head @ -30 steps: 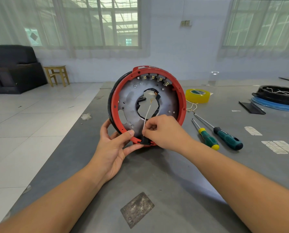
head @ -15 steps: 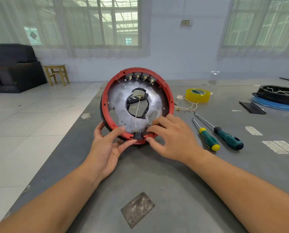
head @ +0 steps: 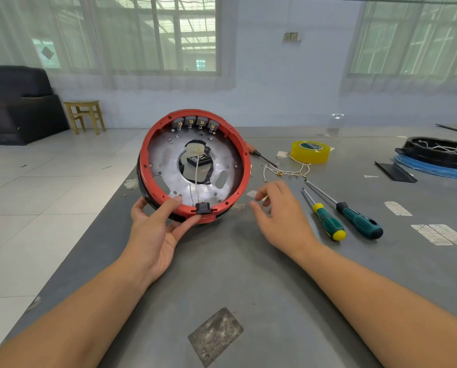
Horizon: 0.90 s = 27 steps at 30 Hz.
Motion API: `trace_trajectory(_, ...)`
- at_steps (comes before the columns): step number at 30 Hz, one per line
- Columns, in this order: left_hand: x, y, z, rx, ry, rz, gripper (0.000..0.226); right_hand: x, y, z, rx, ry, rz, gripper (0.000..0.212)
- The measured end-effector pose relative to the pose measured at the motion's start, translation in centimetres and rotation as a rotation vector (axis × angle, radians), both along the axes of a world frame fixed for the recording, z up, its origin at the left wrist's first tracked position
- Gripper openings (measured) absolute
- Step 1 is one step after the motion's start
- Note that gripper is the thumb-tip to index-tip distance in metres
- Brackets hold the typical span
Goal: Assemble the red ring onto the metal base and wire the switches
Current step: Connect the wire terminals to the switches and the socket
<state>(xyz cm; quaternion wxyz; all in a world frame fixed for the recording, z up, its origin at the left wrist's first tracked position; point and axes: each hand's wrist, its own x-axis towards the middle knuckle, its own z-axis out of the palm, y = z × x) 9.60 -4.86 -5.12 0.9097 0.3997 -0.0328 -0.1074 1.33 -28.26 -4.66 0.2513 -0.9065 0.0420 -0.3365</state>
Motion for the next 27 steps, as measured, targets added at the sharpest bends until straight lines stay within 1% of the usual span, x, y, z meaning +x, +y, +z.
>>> trace_trajectory(3, 0.1, -0.1, -0.1, 0.014, -0.003, -0.004, 0.059, 1.0, -1.7, -0.4, 0.087, 0.279, -0.141, 0.017)
trace_trajectory(5, 0.3, -0.3, -0.1, 0.026, -0.014, -0.005, 0.058, 2.5, -2.3, -0.3, 0.091, 0.351, -0.171, 0.022)
trace_trajectory(11, 1.6, -0.4, -0.1, 0.035, -0.039, 0.006, 0.067, 8.8, -3.9, -0.1, 0.071, 0.381, -0.267, 0.03)
trace_trajectory(13, 2.2, -0.3, -0.2, 0.034, -0.053, 0.006, 0.07, 10.8, -4.4, -0.6, -0.03, 0.396, -0.341, 0.033)
trace_trajectory(16, 3.1, -0.2, -0.4, 0.041, -0.081, 0.002, 0.064, 13.2, -5.0, -1.1, -0.279, 0.404, -0.466, 0.039)
trace_trajectory(19, 3.7, -0.2, -0.5, 0.029, -0.082, 0.001, 0.067, 15.1, -5.7, -1.0, -0.372, 0.44, -0.487, 0.043)
trace_trajectory(24, 3.8, -0.3, -0.5, 0.023, -0.07, 0.0, 0.087, 17.2, -6.5, -0.9, -0.358, 0.53, -0.449, 0.051)
trace_trajectory(27, 3.7, -0.3, -0.4, 0.022, -0.071, 0.004, 0.086, 17.3, -6.5, -0.9, -0.336, 0.55, -0.434, 0.052)
